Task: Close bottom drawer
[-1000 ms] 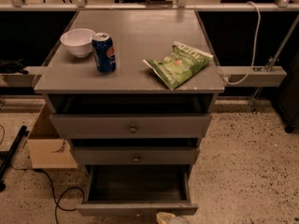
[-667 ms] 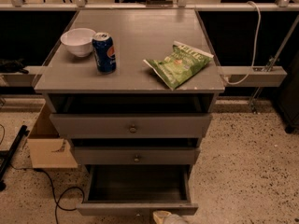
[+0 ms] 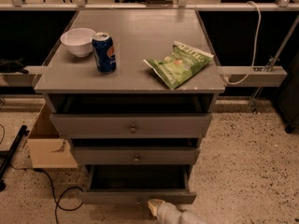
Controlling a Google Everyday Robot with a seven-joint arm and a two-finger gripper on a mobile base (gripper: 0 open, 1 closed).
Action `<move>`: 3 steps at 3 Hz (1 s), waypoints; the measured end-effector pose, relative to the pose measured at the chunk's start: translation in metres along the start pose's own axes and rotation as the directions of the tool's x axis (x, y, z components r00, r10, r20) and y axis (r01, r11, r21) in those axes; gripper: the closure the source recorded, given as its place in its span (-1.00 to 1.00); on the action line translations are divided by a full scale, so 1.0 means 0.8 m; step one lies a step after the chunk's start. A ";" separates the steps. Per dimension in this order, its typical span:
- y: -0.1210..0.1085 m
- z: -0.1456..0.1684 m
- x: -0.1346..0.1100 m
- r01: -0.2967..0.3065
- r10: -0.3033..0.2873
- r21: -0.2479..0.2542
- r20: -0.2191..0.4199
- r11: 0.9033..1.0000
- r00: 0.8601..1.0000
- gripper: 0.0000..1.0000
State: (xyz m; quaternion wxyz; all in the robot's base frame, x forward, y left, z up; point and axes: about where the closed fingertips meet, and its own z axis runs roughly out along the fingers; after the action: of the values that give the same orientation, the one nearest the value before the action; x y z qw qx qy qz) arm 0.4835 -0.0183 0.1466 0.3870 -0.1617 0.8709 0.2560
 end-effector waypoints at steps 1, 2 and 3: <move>0.001 0.008 -0.046 0.009 -0.009 0.001 0.051 1.000 0.999 1.00; 0.002 0.010 -0.095 0.022 -0.023 0.005 0.108 1.000 0.994 1.00; 0.003 0.009 -0.115 0.044 -0.044 0.005 0.133 0.999 0.990 1.00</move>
Offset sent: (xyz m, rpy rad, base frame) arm 0.0760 0.0144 0.0772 0.0580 -0.1347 -0.0520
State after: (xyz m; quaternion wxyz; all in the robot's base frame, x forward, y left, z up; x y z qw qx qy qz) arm 0.5463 -0.0043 0.2131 0.4497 -0.1629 0.8398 0.2567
